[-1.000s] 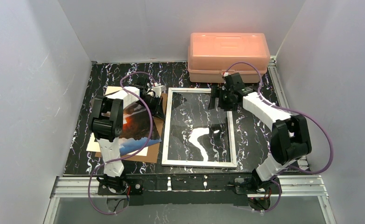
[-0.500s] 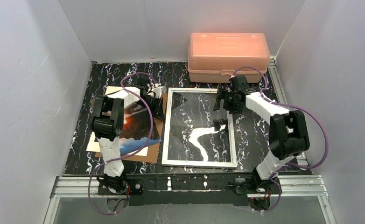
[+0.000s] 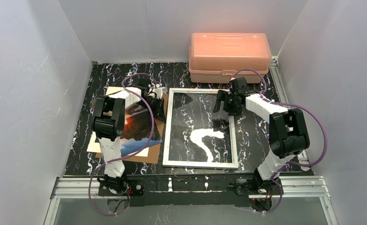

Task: Put the photo into the frame
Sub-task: Adjust the photo frame item on the photo frame.

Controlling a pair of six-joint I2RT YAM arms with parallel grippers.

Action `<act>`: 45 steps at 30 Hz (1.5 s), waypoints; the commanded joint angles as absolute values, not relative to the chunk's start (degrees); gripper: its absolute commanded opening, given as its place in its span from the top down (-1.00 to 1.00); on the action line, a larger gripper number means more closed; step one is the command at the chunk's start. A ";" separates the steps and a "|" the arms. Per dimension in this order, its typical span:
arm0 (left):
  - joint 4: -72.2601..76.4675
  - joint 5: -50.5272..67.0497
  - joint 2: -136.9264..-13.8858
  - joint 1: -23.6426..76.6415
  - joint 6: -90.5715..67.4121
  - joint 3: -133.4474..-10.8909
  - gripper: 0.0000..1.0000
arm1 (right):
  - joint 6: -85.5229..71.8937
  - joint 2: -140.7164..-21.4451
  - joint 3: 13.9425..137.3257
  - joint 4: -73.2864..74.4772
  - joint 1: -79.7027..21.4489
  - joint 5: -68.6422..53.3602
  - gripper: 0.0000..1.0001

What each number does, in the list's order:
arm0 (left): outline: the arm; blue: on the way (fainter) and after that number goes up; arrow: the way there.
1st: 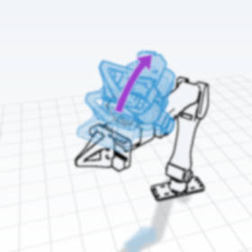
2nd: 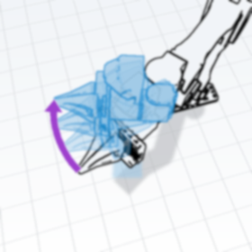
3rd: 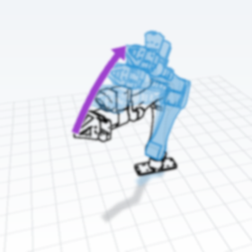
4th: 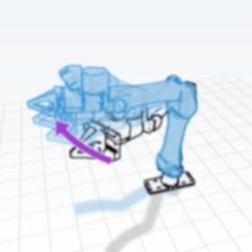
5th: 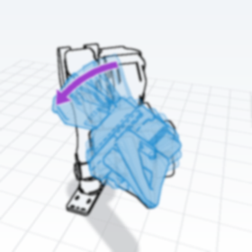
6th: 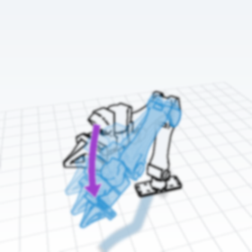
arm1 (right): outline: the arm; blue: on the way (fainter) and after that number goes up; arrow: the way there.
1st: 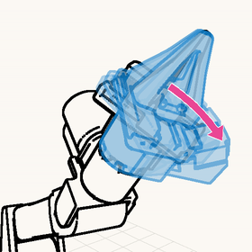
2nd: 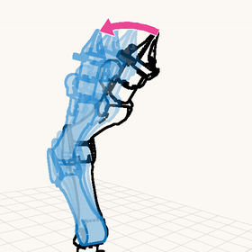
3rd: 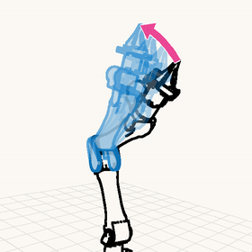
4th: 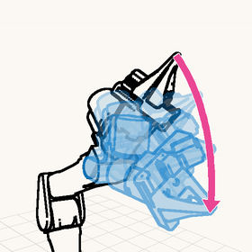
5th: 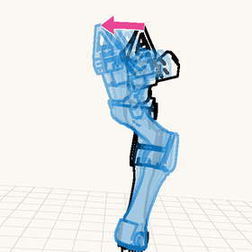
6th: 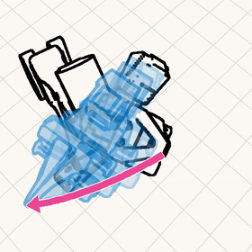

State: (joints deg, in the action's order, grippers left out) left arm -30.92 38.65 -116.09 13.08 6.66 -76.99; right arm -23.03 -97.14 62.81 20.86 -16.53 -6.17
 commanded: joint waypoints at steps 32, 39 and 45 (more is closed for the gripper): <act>-32.81 40.30 -117.16 13.18 7.91 -78.66 1.00 | -24.74 -96.34 60.49 21.59 -15.62 -8.82 -0.85; -32.77 40.52 -117.16 13.10 8.06 -78.83 1.00 | -25.51 -96.80 60.43 21.39 -15.60 -10.60 -0.85; -32.83 40.69 -117.08 13.09 8.14 -78.66 1.00 | -27.98 -96.36 60.57 19.03 -15.56 -14.92 -0.84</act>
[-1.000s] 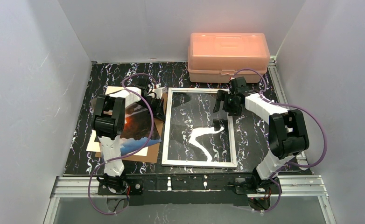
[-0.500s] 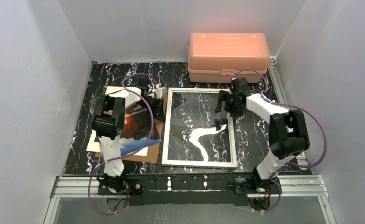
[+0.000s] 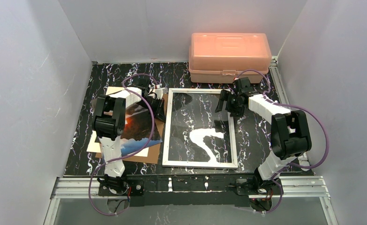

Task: Put the photo into the frame
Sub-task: Adjust the photo frame item on the photo frame.

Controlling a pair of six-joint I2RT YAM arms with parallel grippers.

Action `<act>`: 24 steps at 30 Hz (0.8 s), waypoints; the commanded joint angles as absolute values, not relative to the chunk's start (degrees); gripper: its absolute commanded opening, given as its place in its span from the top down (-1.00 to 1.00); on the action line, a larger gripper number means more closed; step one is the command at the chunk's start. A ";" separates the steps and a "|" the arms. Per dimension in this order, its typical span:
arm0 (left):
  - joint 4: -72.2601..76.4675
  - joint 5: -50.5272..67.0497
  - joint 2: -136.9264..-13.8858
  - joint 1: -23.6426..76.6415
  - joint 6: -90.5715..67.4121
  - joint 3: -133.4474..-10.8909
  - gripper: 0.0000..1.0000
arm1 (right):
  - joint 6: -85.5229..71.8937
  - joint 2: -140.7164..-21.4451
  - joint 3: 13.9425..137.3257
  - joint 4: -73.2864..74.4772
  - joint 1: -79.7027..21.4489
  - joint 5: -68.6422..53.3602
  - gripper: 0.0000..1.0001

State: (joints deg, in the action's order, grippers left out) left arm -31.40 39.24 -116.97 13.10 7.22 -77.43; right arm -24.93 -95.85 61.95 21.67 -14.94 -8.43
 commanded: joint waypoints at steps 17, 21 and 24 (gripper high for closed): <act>-33.01 40.97 -116.81 13.01 8.53 -78.14 1.00 | -35.48 -88.30 59.60 14.28 -15.01 -22.96 -0.82; -32.97 41.01 -116.73 13.01 8.53 -78.00 1.00 | -37.05 -88.21 57.83 12.17 -14.43 -25.52 -0.80; -33.04 41.05 -116.63 13.01 8.53 -77.81 1.00 | -38.74 -88.90 56.60 9.16 -14.37 -28.22 -0.78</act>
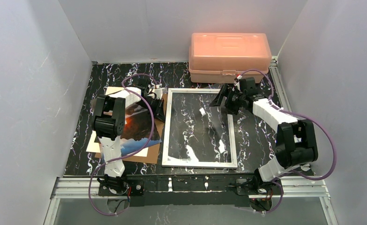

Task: Put the photo into the frame
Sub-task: Adjust the photo frame item on the photo frame.

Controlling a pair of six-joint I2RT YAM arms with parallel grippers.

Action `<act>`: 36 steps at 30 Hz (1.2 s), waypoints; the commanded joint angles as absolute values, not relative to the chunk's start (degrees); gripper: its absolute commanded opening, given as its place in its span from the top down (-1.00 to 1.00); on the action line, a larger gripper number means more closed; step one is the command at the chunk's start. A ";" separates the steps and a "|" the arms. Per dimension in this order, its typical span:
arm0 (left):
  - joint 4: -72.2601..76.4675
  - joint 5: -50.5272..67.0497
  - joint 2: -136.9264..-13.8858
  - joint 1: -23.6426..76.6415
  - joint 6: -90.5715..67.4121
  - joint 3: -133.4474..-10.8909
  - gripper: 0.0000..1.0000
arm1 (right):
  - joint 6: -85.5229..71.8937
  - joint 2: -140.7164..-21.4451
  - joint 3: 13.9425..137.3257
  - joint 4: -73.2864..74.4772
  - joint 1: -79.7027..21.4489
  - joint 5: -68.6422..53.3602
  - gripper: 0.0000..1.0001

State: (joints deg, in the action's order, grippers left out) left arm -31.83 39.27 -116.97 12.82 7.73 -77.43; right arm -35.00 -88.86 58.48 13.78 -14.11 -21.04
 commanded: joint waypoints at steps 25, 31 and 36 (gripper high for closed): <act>-34.25 40.79 -116.46 13.00 9.01 -77.94 1.00 | -35.68 -85.45 55.67 11.83 -13.16 -36.19 0.30; -34.32 40.87 -116.30 13.01 8.96 -77.87 1.00 | -36.37 -85.12 57.57 12.31 -13.14 -36.97 0.57; -34.37 40.92 -116.39 13.01 8.80 -77.87 1.00 | -38.64 -83.81 57.96 9.64 -13.04 -39.25 0.83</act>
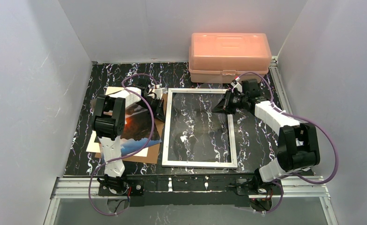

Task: Put the photo into the frame
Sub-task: Adjust the photo frame item on the photo frame.

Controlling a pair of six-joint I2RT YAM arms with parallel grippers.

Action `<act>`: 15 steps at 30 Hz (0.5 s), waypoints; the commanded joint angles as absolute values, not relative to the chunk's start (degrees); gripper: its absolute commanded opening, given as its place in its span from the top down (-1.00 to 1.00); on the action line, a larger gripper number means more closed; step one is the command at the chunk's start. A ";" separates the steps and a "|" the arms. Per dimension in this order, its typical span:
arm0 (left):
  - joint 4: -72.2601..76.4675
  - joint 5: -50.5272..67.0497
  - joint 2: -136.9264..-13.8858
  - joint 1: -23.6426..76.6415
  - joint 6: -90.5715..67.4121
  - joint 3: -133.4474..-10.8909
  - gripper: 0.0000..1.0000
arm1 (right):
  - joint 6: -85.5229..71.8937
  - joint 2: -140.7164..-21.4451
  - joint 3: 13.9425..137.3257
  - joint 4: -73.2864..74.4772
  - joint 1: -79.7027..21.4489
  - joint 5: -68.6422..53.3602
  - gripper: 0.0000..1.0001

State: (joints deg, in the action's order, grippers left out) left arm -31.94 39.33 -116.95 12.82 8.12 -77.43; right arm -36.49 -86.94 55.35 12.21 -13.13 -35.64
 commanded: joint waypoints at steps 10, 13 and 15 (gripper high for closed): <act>-34.55 41.09 -116.24 12.80 8.88 -78.06 1.00 | -46.69 -81.54 55.93 -4.34 -13.14 -45.63 0.97; -34.54 41.13 -116.28 12.83 8.78 -78.13 1.00 | -50.52 -80.76 53.98 -10.05 -13.11 -46.99 0.97; -34.56 41.16 -116.20 12.79 8.79 -78.13 1.00 | -53.31 -80.30 52.78 -13.41 -13.16 -47.38 0.97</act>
State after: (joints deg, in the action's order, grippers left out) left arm -32.05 39.40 -116.95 12.82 8.12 -77.43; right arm -47.07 -83.05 54.50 -1.96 -13.19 -44.38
